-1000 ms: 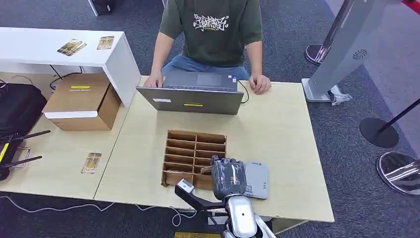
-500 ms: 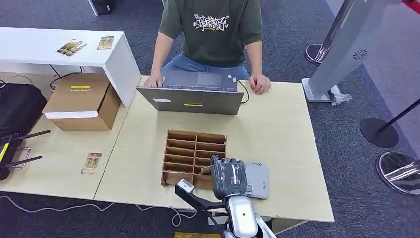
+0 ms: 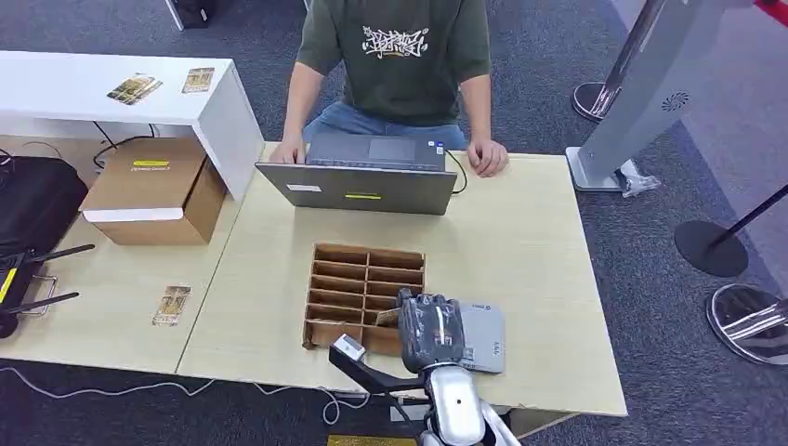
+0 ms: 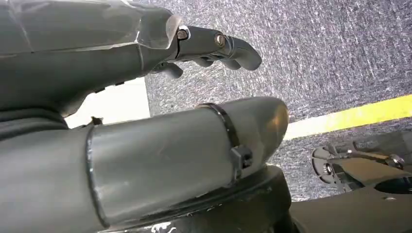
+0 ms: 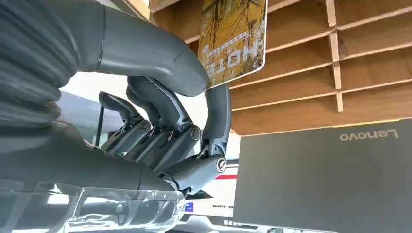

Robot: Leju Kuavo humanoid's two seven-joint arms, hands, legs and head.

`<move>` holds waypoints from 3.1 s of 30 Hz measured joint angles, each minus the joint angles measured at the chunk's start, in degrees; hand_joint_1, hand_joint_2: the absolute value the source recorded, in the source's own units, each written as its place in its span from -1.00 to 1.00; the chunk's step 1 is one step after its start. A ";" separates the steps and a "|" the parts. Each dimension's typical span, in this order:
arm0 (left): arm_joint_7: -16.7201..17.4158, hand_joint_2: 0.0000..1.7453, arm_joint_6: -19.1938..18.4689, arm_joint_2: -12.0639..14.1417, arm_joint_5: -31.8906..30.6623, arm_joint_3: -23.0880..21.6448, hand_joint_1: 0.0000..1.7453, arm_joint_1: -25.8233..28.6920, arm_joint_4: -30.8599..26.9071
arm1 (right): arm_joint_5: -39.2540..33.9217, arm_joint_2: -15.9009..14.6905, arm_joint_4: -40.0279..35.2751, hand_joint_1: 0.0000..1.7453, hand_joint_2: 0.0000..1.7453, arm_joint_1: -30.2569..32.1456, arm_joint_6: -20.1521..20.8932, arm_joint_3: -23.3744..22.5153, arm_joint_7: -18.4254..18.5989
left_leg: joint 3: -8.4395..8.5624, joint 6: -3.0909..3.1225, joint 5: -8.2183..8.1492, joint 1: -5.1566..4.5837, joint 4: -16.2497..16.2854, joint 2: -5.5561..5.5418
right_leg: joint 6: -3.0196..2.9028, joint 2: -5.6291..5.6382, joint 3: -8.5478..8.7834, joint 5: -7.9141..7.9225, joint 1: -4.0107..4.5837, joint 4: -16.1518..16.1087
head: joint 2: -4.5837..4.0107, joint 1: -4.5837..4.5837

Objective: Pass the card to the sensor for recognition and then transmit it.

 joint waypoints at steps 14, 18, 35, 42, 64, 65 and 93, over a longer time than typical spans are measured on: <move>0.00 -1.00 0.00 0.00 0.02 0.00 -1.00 0.07 0.00 | -0.02 -0.20 -0.59 1.00 1.00 0.17 0.44 -0.15 0.13 | 0.01 0.00 0.00 0.00 0.00 0.01 | 0.00 0.02 -0.02 0.00 0.00 0.00 | 0.00 0.00; -0.02 -1.00 0.00 0.00 0.00 0.00 -1.00 0.08 0.00 | -0.02 -0.24 -0.59 1.00 1.00 0.17 0.44 -0.15 0.17 | 0.00 0.00 0.00 0.00 0.00 0.01 | 0.00 0.03 -0.01 0.00 0.00 0.00 | 0.00 0.00; -0.02 -1.00 -0.26 0.17 -0.07 0.00 -1.00 0.29 0.00 | -0.52 -3.02 -3.10 1.00 1.00 5.99 0.44 -0.74 -0.04 | 0.05 -0.07 -0.13 0.00 0.00 -0.10 | 0.00 -0.09 0.15 -0.06 0.00 0.00 | 0.00 0.00; -0.02 -1.00 -0.28 0.17 -0.07 0.00 -1.00 0.28 0.00 | -0.55 -3.30 -3.10 1.00 1.00 6.37 0.44 -0.74 -0.11 | 0.06 -0.07 -0.13 0.00 0.00 -0.09 | -0.01 -0.09 0.16 -0.06 0.00 0.00 | 0.00 0.02; 0.02 -1.00 -0.50 0.28 0.31 0.00 -1.00 0.27 0.00 | -0.30 -3.67 -5.07 1.00 1.00 7.18 -0.83 -0.90 -0.90 | 0.05 -0.07 -0.13 0.00 0.00 -0.10 | -0.01 -0.09 0.15 -0.07 0.00 0.00 | 0.00 0.02; 0.00 -1.00 -0.50 0.28 0.31 0.00 -1.00 0.28 0.00 | 0.17 -3.74 -5.66 1.00 1.00 7.37 -1.35 -0.92 -0.98 | 0.05 -0.07 -0.13 0.00 0.00 -0.10 | -0.01 -0.09 0.15 -0.07 0.00 0.00 | 0.00 0.00; 0.81 -1.00 -1.92 0.24 -2.08 -0.96 -1.00 -0.78 0.00 | 2.89 -2.51 -17.64 1.00 1.00 9.98 -11.91 -4.61 -6.03 | 0.05 -0.07 -0.13 0.00 0.00 -0.11 | -0.01 -0.10 0.18 -0.07 0.00 0.00 | 0.00 0.00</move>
